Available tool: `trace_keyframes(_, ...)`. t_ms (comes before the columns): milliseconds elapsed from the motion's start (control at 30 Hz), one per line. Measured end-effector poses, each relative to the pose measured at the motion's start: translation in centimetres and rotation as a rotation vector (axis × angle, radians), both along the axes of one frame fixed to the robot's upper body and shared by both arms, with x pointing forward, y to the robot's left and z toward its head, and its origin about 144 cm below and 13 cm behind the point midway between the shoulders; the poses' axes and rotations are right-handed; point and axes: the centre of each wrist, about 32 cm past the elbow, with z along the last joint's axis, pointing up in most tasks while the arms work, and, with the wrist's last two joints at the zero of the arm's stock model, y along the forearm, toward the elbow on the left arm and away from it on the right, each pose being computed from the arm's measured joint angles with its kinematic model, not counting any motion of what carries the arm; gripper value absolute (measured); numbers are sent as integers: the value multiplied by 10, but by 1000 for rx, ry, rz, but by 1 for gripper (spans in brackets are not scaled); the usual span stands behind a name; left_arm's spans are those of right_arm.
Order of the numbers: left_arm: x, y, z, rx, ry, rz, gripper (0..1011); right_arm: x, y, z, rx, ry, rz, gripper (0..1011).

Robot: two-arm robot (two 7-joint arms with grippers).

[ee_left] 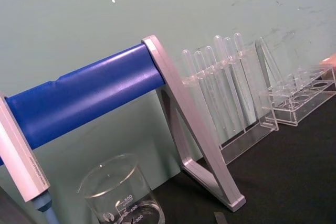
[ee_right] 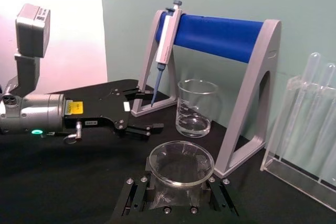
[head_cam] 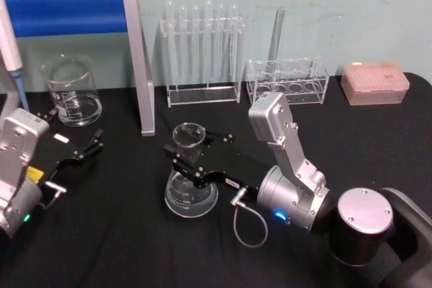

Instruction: Grasp the erlenmeyer flask with one hand, shake it three times, then place it back.

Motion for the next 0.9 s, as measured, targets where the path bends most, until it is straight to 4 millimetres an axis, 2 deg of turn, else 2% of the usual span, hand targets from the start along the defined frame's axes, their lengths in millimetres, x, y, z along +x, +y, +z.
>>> trace_keyframes(267, 0, 0, 0, 0, 0, 0, 1001, 5, -7, 2, 5, -8, -45, 457)
trace_keyframes(900, 0, 0, 0, 0, 0, 0, 1000, 29, -48, 8, 26, -45, -294, 457)
